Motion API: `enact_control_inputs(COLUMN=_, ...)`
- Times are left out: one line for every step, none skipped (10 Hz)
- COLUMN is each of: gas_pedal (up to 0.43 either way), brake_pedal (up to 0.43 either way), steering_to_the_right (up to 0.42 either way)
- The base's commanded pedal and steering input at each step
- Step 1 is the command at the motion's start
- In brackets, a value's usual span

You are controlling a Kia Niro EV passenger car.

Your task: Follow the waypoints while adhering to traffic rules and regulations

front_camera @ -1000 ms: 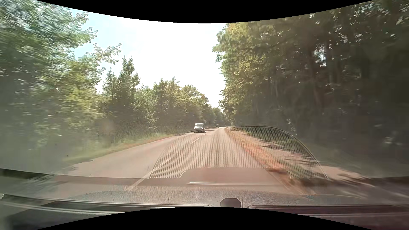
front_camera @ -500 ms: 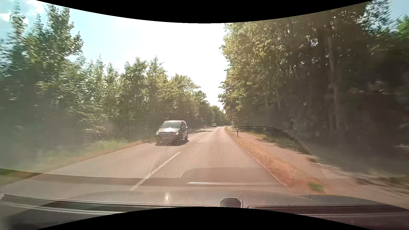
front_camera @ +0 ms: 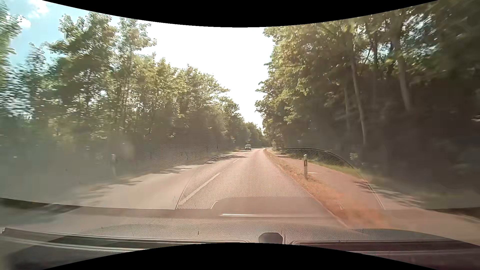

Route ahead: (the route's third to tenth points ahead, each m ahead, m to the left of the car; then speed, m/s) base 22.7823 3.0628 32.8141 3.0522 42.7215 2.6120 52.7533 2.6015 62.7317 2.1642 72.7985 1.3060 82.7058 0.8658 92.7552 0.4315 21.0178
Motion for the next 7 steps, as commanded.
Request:
enact_control_inputs(gas_pedal=0.098, brake_pedal=0.006, steering_to_the_right=0.003)
enact_control_inputs(gas_pedal=0.098, brake_pedal=0.006, steering_to_the_right=0.003)
enact_control_inputs(gas_pedal=0.098, brake_pedal=0.006, steering_to_the_right=0.003)
enact_control_inputs(gas_pedal=0.098, brake_pedal=0.006, steering_to_the_right=0.003)
enact_control_inputs(gas_pedal=0.098, brake_pedal=0.006, steering_to_the_right=0.003)
enact_control_inputs(gas_pedal=0.098, brake_pedal=0.006, steering_to_the_right=0.003)
enact_control_inputs(gas_pedal=0.098, brake_pedal=0.006, steering_to_the_right=0.003)
